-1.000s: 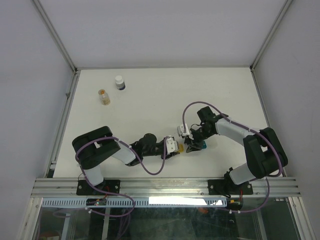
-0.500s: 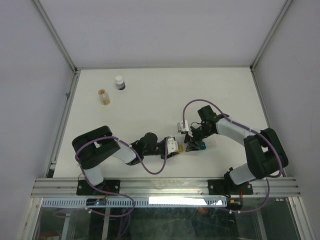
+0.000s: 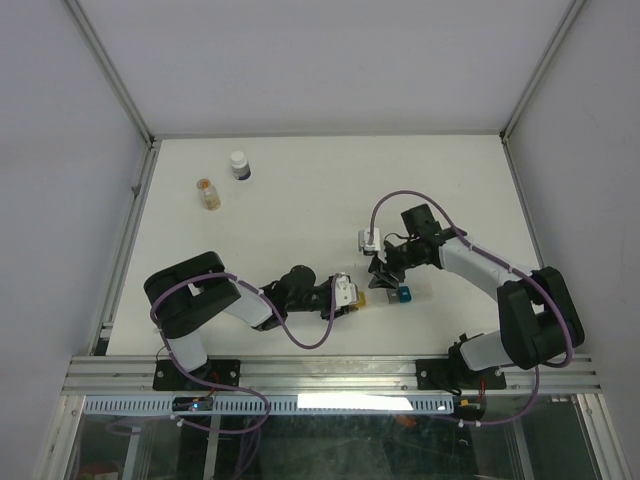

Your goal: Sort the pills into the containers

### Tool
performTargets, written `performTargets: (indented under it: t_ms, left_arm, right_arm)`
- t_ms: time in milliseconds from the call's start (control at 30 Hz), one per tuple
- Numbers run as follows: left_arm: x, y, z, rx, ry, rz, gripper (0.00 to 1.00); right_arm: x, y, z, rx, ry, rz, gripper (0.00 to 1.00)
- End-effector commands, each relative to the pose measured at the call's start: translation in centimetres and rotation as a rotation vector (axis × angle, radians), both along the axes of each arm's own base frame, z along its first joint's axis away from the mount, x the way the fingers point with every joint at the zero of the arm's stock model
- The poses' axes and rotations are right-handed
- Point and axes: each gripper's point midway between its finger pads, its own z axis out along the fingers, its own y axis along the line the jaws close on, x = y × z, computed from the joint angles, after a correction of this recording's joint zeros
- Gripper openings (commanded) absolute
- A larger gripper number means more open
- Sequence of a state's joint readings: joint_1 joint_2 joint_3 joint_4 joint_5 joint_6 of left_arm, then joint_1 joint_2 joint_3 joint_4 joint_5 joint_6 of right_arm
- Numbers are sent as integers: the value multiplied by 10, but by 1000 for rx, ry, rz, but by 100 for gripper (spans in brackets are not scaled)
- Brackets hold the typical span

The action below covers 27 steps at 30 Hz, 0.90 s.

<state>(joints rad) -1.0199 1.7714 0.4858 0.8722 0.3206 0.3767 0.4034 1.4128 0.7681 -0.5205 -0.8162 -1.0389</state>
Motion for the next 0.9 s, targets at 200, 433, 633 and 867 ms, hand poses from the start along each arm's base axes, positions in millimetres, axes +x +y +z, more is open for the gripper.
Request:
performTargets:
  t_ms: [200,433,633,867]
  left_arm:
    - [4,-12,25,-61,-48,-25,7]
    - [8,-10,21,-53,-45,-15,8]
    - [13,-10,19,-50,-29,-4,11]
    - [21,-6,23,-64,17,44,51]
  right_arm:
    - [31,3,-11,-71,-43,-164,37]
    - [40,1,-22,-140,-49,-219,35]
    - [36,5,-19,-127,-28,-213,37]
    - [38,4,48,40,53,-253,50]
